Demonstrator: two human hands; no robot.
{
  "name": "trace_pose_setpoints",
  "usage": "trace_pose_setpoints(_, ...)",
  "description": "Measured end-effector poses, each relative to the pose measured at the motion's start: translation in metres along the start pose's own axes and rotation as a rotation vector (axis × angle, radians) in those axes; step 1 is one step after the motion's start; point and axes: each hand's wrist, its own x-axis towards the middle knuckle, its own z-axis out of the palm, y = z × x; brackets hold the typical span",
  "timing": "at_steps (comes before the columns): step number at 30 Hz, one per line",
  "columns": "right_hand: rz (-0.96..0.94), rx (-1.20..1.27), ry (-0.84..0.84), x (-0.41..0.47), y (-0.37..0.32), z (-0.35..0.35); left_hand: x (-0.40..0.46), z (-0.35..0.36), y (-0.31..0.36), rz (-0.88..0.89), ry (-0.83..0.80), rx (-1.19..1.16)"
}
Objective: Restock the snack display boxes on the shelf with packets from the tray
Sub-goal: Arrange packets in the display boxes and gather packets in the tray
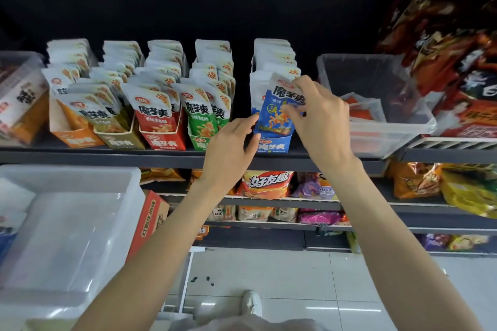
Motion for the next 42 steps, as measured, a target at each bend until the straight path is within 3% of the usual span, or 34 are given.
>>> trace_pose_setpoints(6, -0.018, -0.165, 0.023, -0.011, -0.01, 0.016, -0.002, 0.004, 0.0, 0.028, -0.022, 0.072)
trace_pose_setpoints(13, 0.19, 0.015, -0.09, -0.025, -0.004, 0.026, -0.009, 0.002, 0.001, -0.023, -0.068, -0.127)
trace_pose_setpoints(17, 0.253, 0.208, 0.107, -0.038, -0.016, 0.01, -0.018, -0.009, 0.001, -0.097, -0.106, -0.302)
trace_pose_setpoints(19, 0.205, 0.16, 0.268, -0.051, -0.029, 0.002, -0.028, -0.022, 0.0, -0.102, -0.063, -0.351)
trace_pose_setpoints(21, 0.174, 0.156, 0.316, -0.066, -0.047, 0.003, -0.041, -0.038, -0.004, -0.068, 0.026, -0.383)
trace_pose_setpoints(23, 0.162, 0.267, 0.21, -0.08, -0.071, 0.015, -0.06, -0.056, -0.016, -0.001, 0.159, -0.373)
trace_pose_setpoints(25, 0.139, 0.392, -0.01, -0.09, -0.097, 0.034, -0.087, -0.074, -0.037, 0.042, 0.301, -0.3)
trace_pose_setpoints(30, -0.056, 0.458, -0.532, -0.099, -0.172, 0.106, -0.163, -0.137, -0.113, -0.123, 0.439, -0.052)
trace_pose_setpoints(32, -0.09, 0.492, -0.682, -0.1, -0.206, 0.137, -0.196, -0.16, -0.152, -0.282, 0.373, 0.053)
trace_pose_setpoints(37, -0.255, 0.486, -0.957, -0.108, -0.292, 0.231, -0.281, -0.213, -0.251, -0.728, 0.031, 0.227)
trace_pose_setpoints(42, -0.326, 0.395, -1.139, -0.119, -0.361, 0.326, -0.311, -0.257, -0.308, -0.841, -0.021, 0.201)
